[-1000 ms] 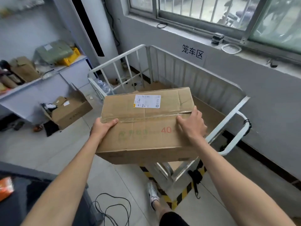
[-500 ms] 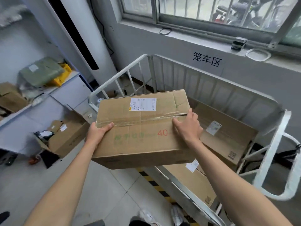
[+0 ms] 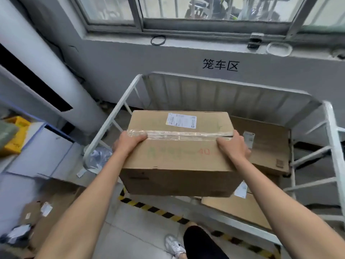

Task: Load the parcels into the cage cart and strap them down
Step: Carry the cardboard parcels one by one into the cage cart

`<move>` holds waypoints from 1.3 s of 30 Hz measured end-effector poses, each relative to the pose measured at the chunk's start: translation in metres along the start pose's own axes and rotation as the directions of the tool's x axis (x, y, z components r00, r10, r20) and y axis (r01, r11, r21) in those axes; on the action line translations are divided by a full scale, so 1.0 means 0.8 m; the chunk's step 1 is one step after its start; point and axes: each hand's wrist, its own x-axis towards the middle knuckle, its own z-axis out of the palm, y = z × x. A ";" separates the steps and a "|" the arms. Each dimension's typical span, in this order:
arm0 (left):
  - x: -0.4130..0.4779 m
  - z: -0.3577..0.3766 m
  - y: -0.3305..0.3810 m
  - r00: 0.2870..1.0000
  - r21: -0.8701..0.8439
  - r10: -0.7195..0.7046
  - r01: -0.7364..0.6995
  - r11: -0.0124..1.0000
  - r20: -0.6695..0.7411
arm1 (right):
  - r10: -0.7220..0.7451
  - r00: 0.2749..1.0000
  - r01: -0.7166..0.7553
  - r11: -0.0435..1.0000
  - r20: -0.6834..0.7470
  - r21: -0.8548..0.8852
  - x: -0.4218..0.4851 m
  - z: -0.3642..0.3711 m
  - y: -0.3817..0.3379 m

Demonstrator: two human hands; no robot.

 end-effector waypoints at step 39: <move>0.611 0.277 0.001 0.956 0.098 0.041 -0.072 0.993 0.290 | 0.365 0.923 -0.384 0.870 0.122 0.309 0.384 0.312 0.009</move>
